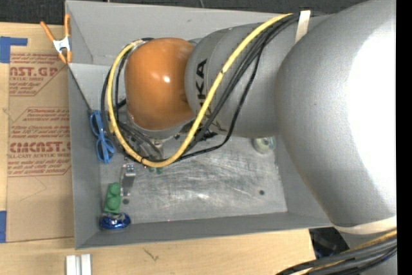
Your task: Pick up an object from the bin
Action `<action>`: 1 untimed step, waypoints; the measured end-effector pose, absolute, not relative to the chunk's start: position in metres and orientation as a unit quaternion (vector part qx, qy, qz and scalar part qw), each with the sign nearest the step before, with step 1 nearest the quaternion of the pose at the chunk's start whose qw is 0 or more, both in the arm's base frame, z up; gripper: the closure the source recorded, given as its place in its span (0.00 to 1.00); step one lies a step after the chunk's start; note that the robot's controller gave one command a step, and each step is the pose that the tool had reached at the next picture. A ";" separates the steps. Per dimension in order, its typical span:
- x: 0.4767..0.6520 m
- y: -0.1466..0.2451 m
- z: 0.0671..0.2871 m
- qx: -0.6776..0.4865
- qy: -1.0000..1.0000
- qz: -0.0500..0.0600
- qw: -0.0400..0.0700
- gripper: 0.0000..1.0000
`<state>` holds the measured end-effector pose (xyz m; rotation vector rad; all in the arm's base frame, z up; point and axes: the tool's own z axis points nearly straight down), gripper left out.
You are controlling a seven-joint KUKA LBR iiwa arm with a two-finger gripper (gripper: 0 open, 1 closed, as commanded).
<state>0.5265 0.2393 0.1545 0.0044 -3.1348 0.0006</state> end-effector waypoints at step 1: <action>0.514 0.243 0.075 0.118 -0.993 -0.001 -0.007 0.00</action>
Offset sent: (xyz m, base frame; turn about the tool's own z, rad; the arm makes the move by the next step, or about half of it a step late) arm -0.0169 0.0029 -0.0845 -0.2362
